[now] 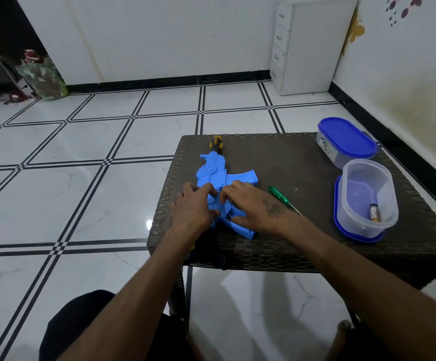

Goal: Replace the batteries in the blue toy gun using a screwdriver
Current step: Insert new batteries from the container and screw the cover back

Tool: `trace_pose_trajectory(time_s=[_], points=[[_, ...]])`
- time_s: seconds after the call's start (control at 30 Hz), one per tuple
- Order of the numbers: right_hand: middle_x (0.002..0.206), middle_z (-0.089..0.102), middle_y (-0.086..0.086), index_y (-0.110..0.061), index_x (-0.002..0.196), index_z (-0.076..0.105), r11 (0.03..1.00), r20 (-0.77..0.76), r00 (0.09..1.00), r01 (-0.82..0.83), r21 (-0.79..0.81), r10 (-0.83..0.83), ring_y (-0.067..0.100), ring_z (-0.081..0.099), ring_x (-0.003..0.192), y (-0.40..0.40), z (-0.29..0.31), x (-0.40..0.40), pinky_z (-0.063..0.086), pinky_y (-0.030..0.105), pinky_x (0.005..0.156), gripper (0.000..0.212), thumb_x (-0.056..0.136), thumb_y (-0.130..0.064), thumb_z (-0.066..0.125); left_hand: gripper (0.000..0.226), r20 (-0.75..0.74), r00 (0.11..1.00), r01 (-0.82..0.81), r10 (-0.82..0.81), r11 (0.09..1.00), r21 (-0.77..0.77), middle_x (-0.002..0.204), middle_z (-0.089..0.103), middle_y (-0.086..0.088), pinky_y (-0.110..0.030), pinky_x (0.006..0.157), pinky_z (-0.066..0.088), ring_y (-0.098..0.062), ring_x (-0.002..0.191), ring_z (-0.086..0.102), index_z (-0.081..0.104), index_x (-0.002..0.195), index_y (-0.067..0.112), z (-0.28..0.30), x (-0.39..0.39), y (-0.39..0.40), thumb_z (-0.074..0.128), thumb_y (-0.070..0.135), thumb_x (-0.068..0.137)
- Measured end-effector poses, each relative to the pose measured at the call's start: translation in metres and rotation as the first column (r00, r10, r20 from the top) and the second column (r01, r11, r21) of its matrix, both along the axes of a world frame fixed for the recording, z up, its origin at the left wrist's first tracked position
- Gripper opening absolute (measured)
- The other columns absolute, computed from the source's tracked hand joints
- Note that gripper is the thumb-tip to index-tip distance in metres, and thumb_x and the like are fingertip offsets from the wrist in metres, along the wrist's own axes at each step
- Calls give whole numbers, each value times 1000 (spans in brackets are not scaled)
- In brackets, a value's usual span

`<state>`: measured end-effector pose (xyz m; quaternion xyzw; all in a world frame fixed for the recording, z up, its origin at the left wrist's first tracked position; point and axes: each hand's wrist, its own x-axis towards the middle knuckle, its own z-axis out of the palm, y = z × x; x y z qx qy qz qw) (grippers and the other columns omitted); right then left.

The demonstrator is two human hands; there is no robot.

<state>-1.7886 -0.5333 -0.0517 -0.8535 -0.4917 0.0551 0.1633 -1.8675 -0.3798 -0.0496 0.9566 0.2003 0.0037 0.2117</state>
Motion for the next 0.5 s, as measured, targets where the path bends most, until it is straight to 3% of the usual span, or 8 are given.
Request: trace_pose_trajectory(time_s=[0.23, 0.37, 0.5], points=[[100, 47, -8, -26, 111, 55, 997, -105, 992, 72, 16, -70, 11, 50, 83, -4, 9, 3, 48, 33, 72, 37, 80, -23, 74, 43, -8, 1000, 5, -5, 1000, 2, 134, 40, -7, -47, 102, 41, -30, 122, 44, 52, 122, 33, 2, 0, 0, 72, 36, 83], [86, 60, -10, -21, 97, 65, 983, -159, 975, 169, 66, -157, 3, 51, 69, -29, 37, 8, 49, 31, 69, 17, 83, -15, 73, 42, -9, 1000, -2, 3, 1000, 27, 136, 38, -7, -47, 103, 40, -31, 123, 43, 52, 123, 33, 1, 1, -3, 70, 34, 85], [86, 68, -3, -17, 92, 68, 913, -173, 899, 380, -150, -402, 10, 63, 75, -81, 79, 23, 47, 20, 65, 5, 90, -13, 66, 41, -13, 1000, 4, -3, 998, 58, 138, 38, -8, -46, 104, 39, -31, 125, 41, 50, 125, 33, 0, 1, -6, 68, 34, 87]])
